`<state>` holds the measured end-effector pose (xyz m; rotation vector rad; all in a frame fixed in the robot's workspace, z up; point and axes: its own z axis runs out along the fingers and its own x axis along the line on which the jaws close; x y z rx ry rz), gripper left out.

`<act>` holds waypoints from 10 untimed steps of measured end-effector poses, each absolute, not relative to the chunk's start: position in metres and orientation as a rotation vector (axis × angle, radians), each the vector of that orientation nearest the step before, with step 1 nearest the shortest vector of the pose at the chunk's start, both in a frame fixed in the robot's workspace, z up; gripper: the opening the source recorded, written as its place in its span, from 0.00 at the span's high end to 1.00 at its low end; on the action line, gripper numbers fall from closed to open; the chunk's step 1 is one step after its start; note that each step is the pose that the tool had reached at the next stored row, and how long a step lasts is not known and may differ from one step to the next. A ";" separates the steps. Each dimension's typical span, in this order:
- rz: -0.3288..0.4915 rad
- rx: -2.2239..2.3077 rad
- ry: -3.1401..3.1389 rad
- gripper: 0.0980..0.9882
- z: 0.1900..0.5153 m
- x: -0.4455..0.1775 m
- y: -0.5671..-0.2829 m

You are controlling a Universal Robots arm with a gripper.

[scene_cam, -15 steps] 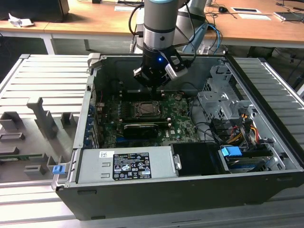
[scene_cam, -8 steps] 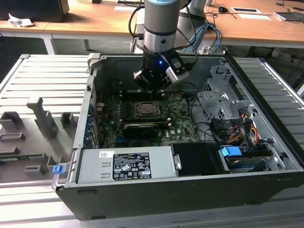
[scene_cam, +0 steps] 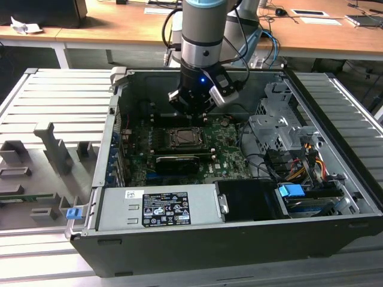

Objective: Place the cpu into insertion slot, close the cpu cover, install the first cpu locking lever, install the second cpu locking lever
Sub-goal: 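Install the second cpu locking lever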

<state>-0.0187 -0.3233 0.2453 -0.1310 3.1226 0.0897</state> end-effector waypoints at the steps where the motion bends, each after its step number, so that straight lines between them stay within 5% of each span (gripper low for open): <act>1: 0.090 -0.131 3.123 0.99 0.245 -0.019 -0.324; 10: 0.090 -0.131 3.123 0.99 0.245 -0.019 -0.329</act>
